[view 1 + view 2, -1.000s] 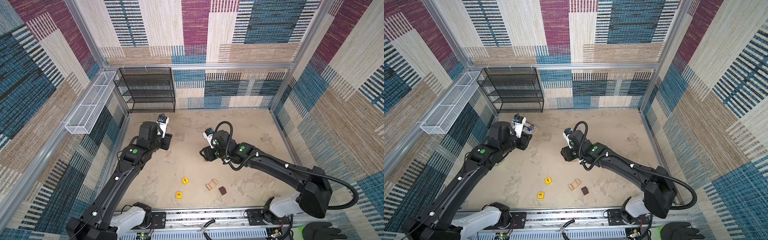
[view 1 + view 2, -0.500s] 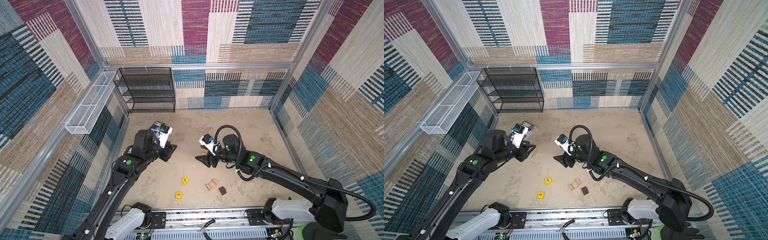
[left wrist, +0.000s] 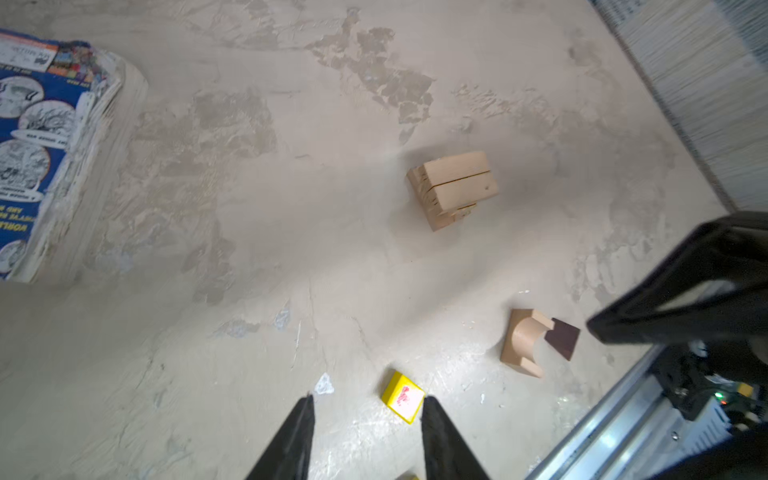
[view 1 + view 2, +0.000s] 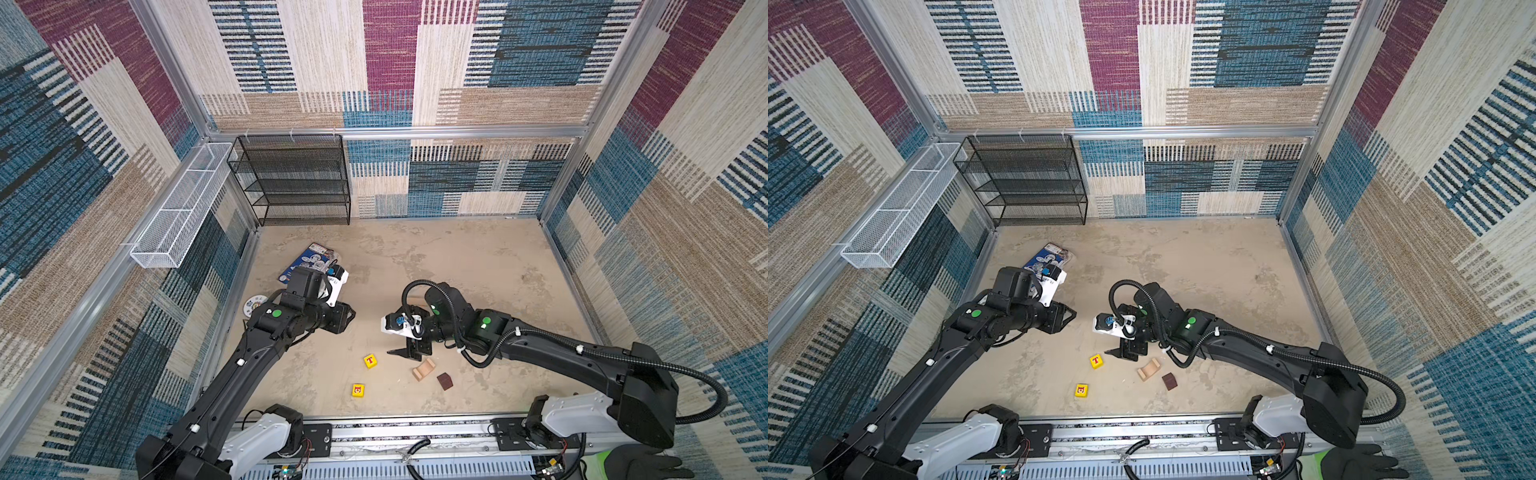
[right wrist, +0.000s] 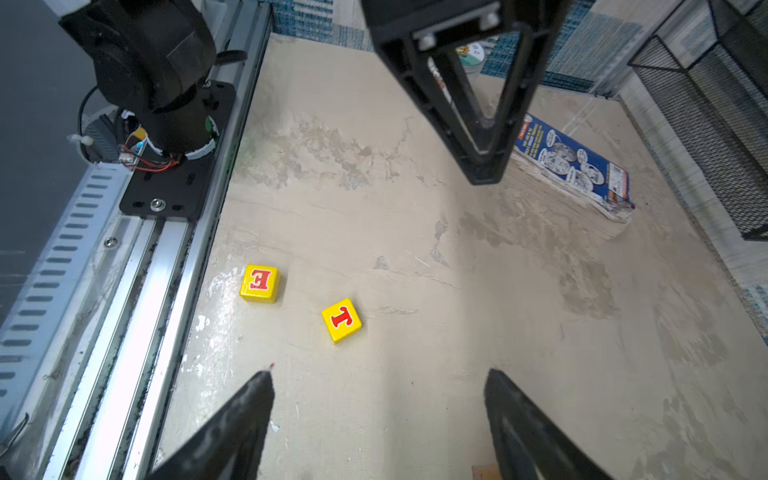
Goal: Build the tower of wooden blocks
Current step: 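Move the open right gripper toward the yellow T cube nearer the robot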
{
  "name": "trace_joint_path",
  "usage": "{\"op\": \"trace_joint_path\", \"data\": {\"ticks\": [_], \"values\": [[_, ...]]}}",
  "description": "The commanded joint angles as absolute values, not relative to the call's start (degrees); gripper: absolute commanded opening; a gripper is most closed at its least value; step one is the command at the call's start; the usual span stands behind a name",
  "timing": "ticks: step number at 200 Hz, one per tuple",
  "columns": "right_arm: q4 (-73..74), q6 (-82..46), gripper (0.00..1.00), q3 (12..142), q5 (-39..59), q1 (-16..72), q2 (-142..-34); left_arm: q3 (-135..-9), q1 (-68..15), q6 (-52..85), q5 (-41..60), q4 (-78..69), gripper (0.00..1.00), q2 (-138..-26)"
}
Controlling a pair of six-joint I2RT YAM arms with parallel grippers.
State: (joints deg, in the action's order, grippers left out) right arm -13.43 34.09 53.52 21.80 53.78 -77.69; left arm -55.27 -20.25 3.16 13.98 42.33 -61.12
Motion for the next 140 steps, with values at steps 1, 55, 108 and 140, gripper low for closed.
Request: {"op": "trace_joint_path", "data": {"ticks": [1, 55, 108, 140], "values": [[-14.77, 38.91, 0.77, 54.25, 20.06, 54.54, -79.74, -55.46, -20.13, 4.39, 9.48, 43.24, 0.47, -61.87], [-17.48, 43.08, 0.7, 56.98, 16.04, 56.81, -87.15, -55.55, -19.1, 5.95, 1.62, 44.68, 0.46, -62.89], [-15.31, 42.36, 0.62, 60.42, 18.14, 57.47, -93.99, -54.93, -16.9, 7.72, -0.26, 44.92, 0.47, -62.55], [-15.73, 42.45, 0.62, 63.02, 19.71, 57.63, -97.9, -54.88, -16.18, 7.98, 0.1, 44.96, 0.47, -62.7]]}}
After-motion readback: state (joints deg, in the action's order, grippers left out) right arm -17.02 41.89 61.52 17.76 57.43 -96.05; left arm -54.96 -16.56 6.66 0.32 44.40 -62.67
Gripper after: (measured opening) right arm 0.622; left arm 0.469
